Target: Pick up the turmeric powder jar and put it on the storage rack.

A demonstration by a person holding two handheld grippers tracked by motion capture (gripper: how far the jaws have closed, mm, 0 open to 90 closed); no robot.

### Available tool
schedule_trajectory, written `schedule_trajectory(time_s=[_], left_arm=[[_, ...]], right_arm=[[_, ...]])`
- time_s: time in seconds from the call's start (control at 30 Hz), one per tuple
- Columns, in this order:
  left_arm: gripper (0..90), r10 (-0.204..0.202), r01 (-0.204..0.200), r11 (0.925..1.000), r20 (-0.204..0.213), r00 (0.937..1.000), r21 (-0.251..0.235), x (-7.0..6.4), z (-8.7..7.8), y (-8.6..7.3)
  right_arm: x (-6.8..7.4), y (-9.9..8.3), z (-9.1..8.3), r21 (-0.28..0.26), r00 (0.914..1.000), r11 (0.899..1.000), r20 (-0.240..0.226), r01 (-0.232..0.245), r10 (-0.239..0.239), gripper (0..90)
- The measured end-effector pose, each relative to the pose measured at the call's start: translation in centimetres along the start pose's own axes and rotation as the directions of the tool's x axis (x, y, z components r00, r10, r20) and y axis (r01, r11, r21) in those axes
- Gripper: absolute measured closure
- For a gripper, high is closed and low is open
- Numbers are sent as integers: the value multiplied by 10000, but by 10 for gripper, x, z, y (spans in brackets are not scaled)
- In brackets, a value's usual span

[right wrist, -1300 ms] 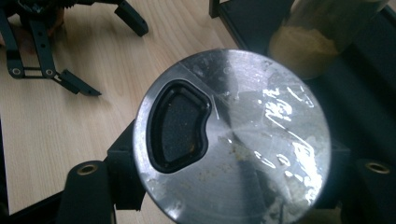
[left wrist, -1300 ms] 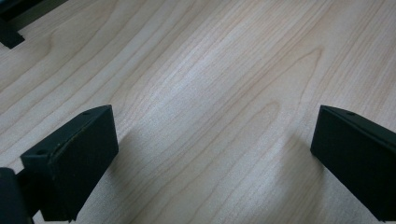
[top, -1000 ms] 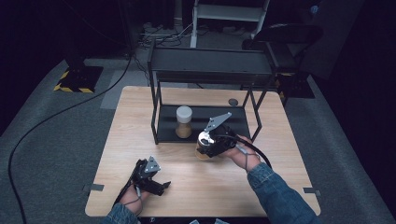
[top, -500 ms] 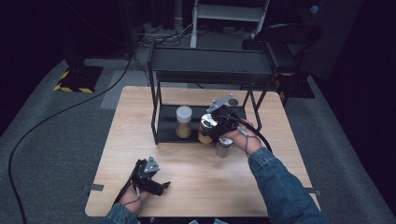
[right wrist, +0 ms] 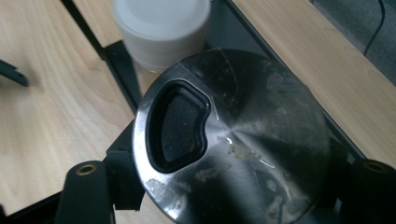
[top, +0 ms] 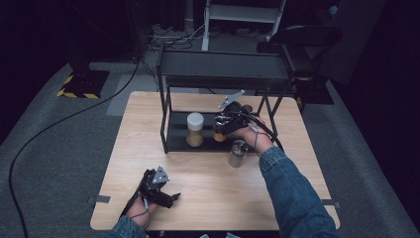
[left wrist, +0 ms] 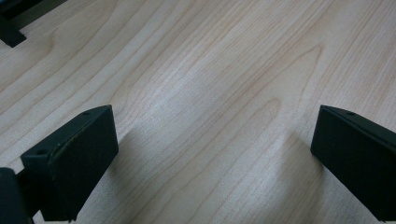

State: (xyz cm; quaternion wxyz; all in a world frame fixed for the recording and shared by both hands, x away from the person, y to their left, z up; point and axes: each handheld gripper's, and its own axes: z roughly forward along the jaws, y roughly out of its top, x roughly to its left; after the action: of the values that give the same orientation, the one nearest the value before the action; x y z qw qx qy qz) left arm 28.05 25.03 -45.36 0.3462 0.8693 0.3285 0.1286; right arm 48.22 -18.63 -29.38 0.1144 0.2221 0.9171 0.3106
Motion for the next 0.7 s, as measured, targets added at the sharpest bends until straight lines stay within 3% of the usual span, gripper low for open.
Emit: schedule_trajectory(time_s=[0.27,0.47,0.7], left_arm=[[6,0,0,10000,7,10000,-3,0,0,0],[6,7,-7,10000,16,10000,-5,0,0,0],[7,15,-15,10000,33,10000,-11,1,0,0]], right_arm=[[-16,-5,22,208,9997,9996,110,-201,198,313],[-21,-10,38,345,10000,9994,27,-92,91,313],[-27,-13,52,629,9987,9968,-55,-501,506,313]])
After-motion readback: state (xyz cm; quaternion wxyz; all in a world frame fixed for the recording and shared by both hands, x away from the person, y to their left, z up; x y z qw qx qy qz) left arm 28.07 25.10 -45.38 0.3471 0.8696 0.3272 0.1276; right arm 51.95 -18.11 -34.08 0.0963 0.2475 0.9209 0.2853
